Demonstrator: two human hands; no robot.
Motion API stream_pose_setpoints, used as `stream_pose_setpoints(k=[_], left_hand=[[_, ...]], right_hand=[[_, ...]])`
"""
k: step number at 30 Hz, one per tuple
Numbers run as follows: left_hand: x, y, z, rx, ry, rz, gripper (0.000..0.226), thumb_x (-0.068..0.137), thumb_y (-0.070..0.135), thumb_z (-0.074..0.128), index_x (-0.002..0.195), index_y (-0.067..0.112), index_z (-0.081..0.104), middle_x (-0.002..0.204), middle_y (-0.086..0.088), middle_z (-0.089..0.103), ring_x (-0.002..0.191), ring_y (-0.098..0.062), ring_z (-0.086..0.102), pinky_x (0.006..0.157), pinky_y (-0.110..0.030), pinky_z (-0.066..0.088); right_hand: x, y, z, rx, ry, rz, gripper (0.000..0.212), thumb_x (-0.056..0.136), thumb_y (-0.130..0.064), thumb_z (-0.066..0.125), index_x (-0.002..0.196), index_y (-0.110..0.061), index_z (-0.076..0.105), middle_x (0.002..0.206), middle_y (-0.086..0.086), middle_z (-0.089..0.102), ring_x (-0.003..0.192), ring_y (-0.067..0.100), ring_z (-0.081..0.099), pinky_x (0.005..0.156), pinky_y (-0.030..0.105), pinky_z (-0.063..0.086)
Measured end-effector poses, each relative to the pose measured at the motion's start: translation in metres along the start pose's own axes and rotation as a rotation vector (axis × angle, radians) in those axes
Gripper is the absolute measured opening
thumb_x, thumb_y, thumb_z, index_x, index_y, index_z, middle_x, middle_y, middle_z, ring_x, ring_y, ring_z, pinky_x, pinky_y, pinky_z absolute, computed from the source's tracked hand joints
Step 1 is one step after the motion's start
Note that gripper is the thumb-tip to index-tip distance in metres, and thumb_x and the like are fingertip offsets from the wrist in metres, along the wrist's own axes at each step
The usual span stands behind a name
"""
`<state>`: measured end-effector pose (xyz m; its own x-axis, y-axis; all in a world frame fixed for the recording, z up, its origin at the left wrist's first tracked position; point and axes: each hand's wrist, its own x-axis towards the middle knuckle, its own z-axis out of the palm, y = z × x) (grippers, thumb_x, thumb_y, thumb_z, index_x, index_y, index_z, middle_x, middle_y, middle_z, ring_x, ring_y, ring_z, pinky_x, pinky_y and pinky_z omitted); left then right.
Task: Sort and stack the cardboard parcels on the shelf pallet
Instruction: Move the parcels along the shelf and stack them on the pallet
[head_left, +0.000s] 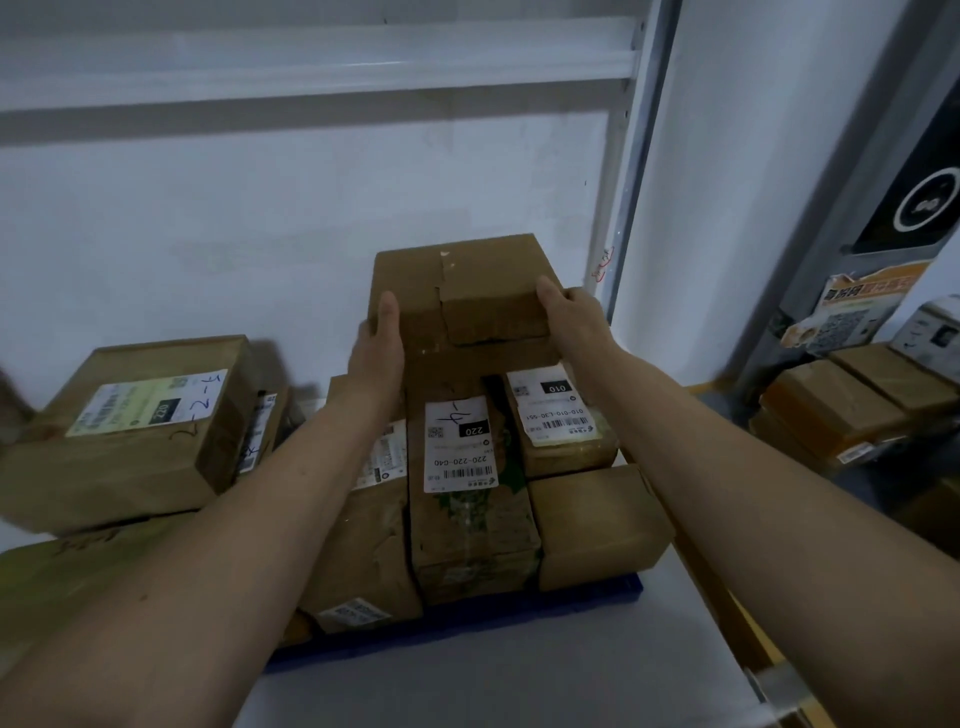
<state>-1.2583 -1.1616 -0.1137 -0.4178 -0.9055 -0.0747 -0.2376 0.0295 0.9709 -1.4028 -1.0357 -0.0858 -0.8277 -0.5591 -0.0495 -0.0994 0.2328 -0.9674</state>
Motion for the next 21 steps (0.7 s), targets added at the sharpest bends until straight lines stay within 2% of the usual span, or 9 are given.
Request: stream_pose_setpoints(k=[4, 6, 8, 10, 11, 15, 18, 21], left_hand=[[0.000, -0.008, -0.025, 0.001, 0.137, 0.031, 0.069, 0.094, 0.064, 0.024, 0.145, 0.019, 0.034, 0.143, -0.009, 0.046, 0.125, -0.026, 0.046, 0.102, -0.039, 0.036], [-0.003, -0.015, -0.034, -0.013, 0.151, 0.006, 0.068, 0.093, 0.066, 0.024, 0.144, 0.022, 0.037, 0.141, -0.006, 0.049, 0.126, -0.027, 0.046, 0.105, -0.043, 0.035], [-0.007, -0.020, -0.039, 0.027, 0.157, -0.023, 0.069, 0.092, 0.068, 0.022, 0.143, 0.025, 0.038, 0.140, -0.006, 0.049, 0.129, -0.030, 0.044, 0.109, -0.051, 0.032], [-0.011, -0.025, -0.042, 0.070, 0.173, -0.046, 0.068, 0.092, 0.068, 0.021, 0.143, 0.025, 0.038, 0.141, -0.007, 0.049, 0.130, -0.031, 0.043, 0.109, -0.052, 0.030], [-0.013, -0.028, -0.043, 0.079, 0.175, -0.057, 0.067, 0.093, 0.068, 0.021, 0.143, 0.026, 0.038, 0.141, -0.006, 0.049, 0.130, -0.031, 0.043, 0.109, -0.050, 0.031], [-0.019, -0.034, -0.042, 0.102, 0.175, -0.101, 0.067, 0.094, 0.066, 0.023, 0.144, 0.024, 0.038, 0.143, -0.007, 0.046, 0.131, -0.030, 0.041, 0.105, -0.044, 0.031], [-0.018, -0.035, -0.042, 0.104, 0.156, -0.109, 0.070, 0.093, 0.067, 0.022, 0.146, 0.023, 0.036, 0.145, -0.009, 0.044, 0.132, -0.031, 0.040, 0.107, -0.046, 0.030], [-0.016, -0.035, -0.044, 0.143, 0.139, -0.113, 0.070, 0.093, 0.068, 0.020, 0.145, 0.025, 0.035, 0.143, -0.008, 0.046, 0.130, -0.031, 0.042, 0.102, -0.044, 0.033]], right_hand=[[-0.008, -0.004, 0.023, -0.022, -0.053, 0.031, 0.050, 0.096, -0.049, 0.039, 0.126, -0.010, 0.046, 0.111, 0.007, 0.056, 0.104, 0.026, 0.055, 0.094, 0.047, 0.048], [-0.012, -0.002, 0.033, -0.027, -0.075, 0.046, 0.049, 0.097, -0.048, 0.039, 0.125, -0.009, 0.047, 0.107, 0.007, 0.056, 0.100, 0.025, 0.055, 0.092, 0.045, 0.048], [-0.015, 0.000, 0.039, -0.037, -0.092, 0.048, 0.044, 0.098, -0.047, 0.039, 0.118, -0.009, 0.048, 0.093, 0.002, 0.054, 0.087, 0.019, 0.054, 0.079, 0.037, 0.048], [-0.019, 0.004, 0.041, -0.088, -0.101, 0.043, 0.037, 0.098, -0.047, 0.039, 0.108, -0.012, 0.048, 0.084, -0.002, 0.050, 0.077, 0.016, 0.051, 0.062, 0.030, 0.041], [-0.021, 0.005, 0.041, -0.114, -0.102, 0.039, 0.035, 0.098, -0.046, 0.039, 0.106, -0.013, 0.048, 0.083, -0.002, 0.050, 0.077, 0.016, 0.051, 0.060, 0.028, 0.038], [-0.027, 0.010, 0.039, -0.140, -0.104, 0.037, 0.036, 0.099, -0.044, 0.039, 0.106, -0.011, 0.052, 0.085, 0.000, 0.051, 0.086, 0.020, 0.052, 0.077, 0.033, 0.045], [-0.029, 0.011, 0.038, -0.132, -0.109, 0.042, 0.038, 0.099, -0.043, 0.039, 0.110, -0.009, 0.053, 0.085, 0.000, 0.051, 0.086, 0.019, 0.052, 0.077, 0.032, 0.044], [-0.031, 0.009, 0.038, -0.125, -0.120, 0.041, 0.041, 0.100, -0.043, 0.039, 0.117, -0.008, 0.052, 0.092, 0.002, 0.053, 0.091, 0.021, 0.052, 0.079, 0.033, 0.044]])
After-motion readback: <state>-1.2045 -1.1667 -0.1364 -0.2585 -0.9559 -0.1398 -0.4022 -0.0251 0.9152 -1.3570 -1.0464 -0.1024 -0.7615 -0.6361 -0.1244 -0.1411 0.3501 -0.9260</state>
